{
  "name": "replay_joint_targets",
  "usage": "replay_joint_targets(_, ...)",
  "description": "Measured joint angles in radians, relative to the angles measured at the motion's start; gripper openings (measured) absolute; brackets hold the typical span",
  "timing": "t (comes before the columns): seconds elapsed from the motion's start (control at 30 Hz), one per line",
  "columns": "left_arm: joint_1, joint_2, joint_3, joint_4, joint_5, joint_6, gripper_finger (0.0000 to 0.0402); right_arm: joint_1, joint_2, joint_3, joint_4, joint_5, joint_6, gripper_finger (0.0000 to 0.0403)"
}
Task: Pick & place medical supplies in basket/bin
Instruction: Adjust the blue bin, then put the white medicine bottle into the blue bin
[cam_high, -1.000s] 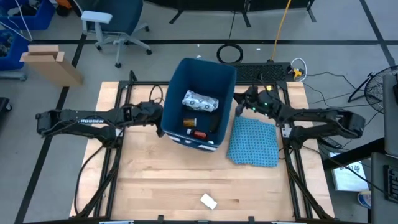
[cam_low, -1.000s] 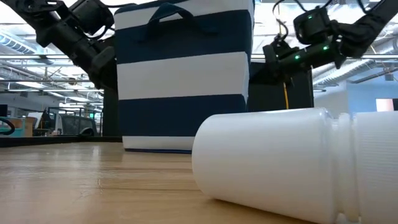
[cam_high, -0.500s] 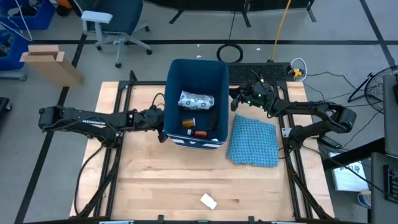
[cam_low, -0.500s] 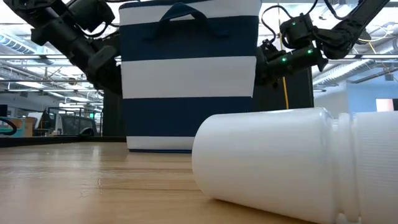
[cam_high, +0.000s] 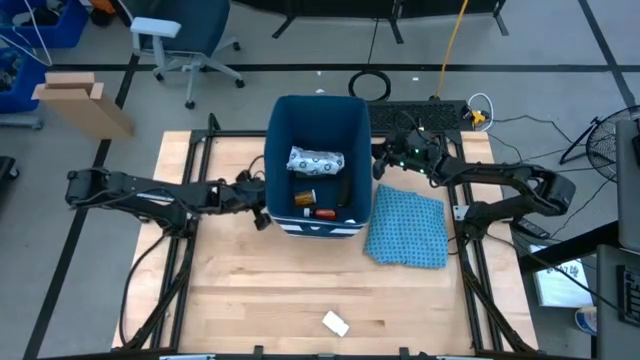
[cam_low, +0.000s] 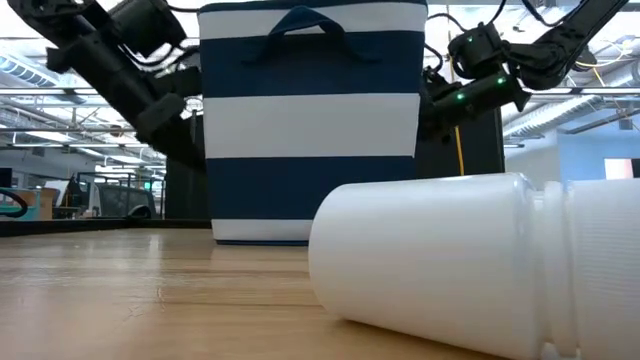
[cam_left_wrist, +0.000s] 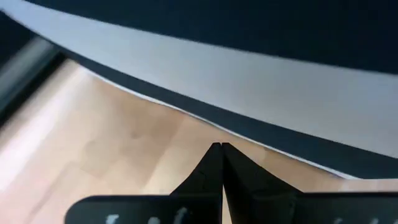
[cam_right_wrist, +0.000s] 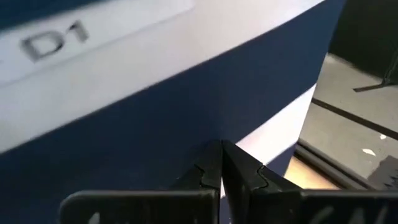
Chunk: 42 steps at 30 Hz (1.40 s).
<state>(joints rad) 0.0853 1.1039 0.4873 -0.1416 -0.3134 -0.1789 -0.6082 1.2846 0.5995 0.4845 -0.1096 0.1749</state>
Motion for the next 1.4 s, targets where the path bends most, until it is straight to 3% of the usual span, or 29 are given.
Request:
replay_joint_targets(0.27, -0.003, -0.281, 0.000, -0.246, -0.035, 0.021, 0.0001, 0.003, -0.173, 0.000, -0.225, -0.007, -0.082, 0.0000)
replay_joint_targets(0.43, -0.043, -0.454, -0.001, -0.338, 0.009, 0.124, 0.0001, 0.050, -0.326, 0.000, -0.402, -0.062, -0.101, 0.0000)
replay_joint_targets(0.63, -0.125, -0.621, -0.063, -0.141, 0.096, 0.191, 0.0001, 0.183, -0.501, -0.051, -0.452, -0.232, -0.125, 0.0000)
replay_joint_targets(0.87, -0.173, -0.738, -0.204, 0.099, 0.156, 0.248, 0.0001, 0.313, -0.708, -0.226, -0.257, -0.230, -0.044, 0.0000)
replay_joint_targets(1.07, -0.236, -0.808, -0.228, 0.137, 0.133, 0.250, 0.0001, 0.435, -0.856, -0.356, -0.163, -0.145, 0.022, 0.0000)
replay_joint_targets(1.2, -0.299, -0.855, -0.245, 0.130, 0.113, 0.300, 0.0001, 0.536, -0.918, -0.402, -0.155, -0.034, -0.052, 0.0000)
replay_joint_targets(1.4, -0.324, -0.915, -0.332, 0.242, 0.126, 0.311, 0.0001, 0.602, -1.016, -0.465, -0.151, 0.005, -0.139, 0.0000)
